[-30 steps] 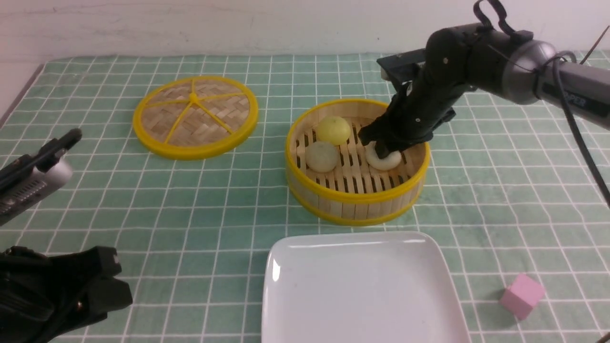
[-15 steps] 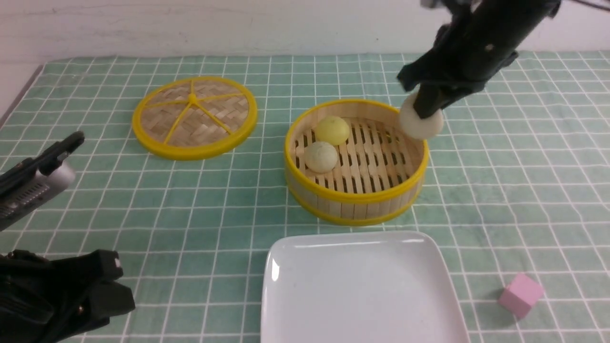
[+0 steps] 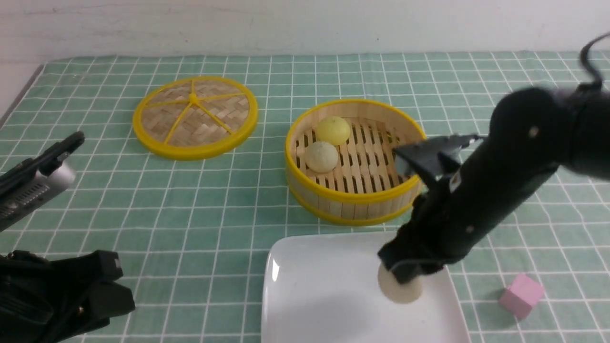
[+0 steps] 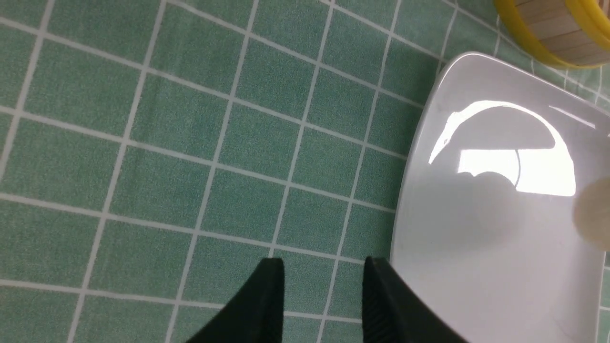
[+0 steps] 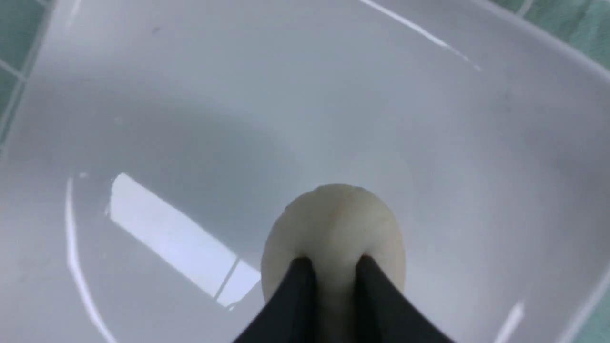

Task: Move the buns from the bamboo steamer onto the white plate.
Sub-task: 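Move the steamed bun from the bamboo steamer onto the white plate with the right gripper, then reach into the bamboo steamer and grasp a bun with the left gripper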

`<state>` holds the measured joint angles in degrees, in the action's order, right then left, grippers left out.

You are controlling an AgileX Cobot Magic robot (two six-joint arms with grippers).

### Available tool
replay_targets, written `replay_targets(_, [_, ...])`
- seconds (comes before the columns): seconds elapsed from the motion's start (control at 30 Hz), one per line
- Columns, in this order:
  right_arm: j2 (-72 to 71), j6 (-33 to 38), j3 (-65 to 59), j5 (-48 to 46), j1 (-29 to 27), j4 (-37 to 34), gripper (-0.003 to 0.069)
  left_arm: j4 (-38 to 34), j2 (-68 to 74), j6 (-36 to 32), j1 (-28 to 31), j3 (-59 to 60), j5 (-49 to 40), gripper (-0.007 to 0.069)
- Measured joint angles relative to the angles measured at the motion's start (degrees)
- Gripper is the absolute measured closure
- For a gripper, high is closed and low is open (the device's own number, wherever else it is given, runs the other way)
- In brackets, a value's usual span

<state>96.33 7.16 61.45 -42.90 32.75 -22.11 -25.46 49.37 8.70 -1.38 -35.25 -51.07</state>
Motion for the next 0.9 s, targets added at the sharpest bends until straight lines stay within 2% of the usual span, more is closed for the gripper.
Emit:
replay_targets(0.1, [2.2,0.0,-2.5,6.0,1.1,0.0,0.0415,0.0,0.0,0.0,0.0,0.0,0.0,0.0360])
replay_targets(0.2, [2.6,-0.8,-2.5,7.3,1.1,0.1,0.0288,0.4,0.0,0.0,0.0,0.0,0.0,0.0360])
replay_targets(0.3, [1.0,-1.7,-0.7,4.6,0.7,1.9,0.0165,0.7,0.0,0.0,0.0,0.0,0.0,0.0363])
replay_targets(0.33, [0.6,-1.8,-0.5,4.0,0.6,2.0,0.0158,0.7,0.0,0.0,0.0,0.0,0.0,0.0363])
replay_targets(0.37, [-2.5,-3.0,2.2,-0.1,-0.2,5.1,0.0099,1.0,0.0,0.0,0.0,0.0,0.0,0.0368])
replay_targets(0.47, [-6.8,-4.5,5.0,-4.9,-1.1,8.1,0.0092,1.2,0.0,-0.1,0.0,0.0,0.0,0.0379])
replay_targets(0.53, [-11.5,-5.3,6.6,-9.4,-1.9,11.0,0.0122,1.3,0.0,-0.9,0.0,0.0,0.0,0.0387])
replay_targets(0.6, [-15.7,-5.7,7.0,-13.0,-2.4,13.9,0.0187,1.3,0.0,-2.3,0.0,0.0,0.0,0.0398])
replay_targets(0.7, [-24.5,-7.2,5.8,-19.9,-2.8,17.4,0.0375,1.9,0.0,-5.4,0.0,0.0,0.4,0.0437])
replay_targets(0.73, [-25.1,-7.2,5.6,-20.2,-2.8,17.5,0.0388,2.0,0.0,-5.5,0.0,0.0,0.4,0.0437])
replay_targets(0.8, [-31.6,-8.9,2.4,-21.7,-2.8,18.0,0.0539,2.9,0.4,-7.3,0.0,-0.9,1.3,0.0491])
replay_targets(0.83, [-37.0,-9.8,-1.2,-20.7,-2.8,18.0,0.0637,3.5,1.6,-8.0,0.0,-3.6,1.3,0.0555])
replay_targets(0.9, [-40.5,-10.0,-3.9,-19.8,-2.8,18.1,0.0664,3.5,3.0,-8.2,0.0,-5.5,0.8,0.0590])
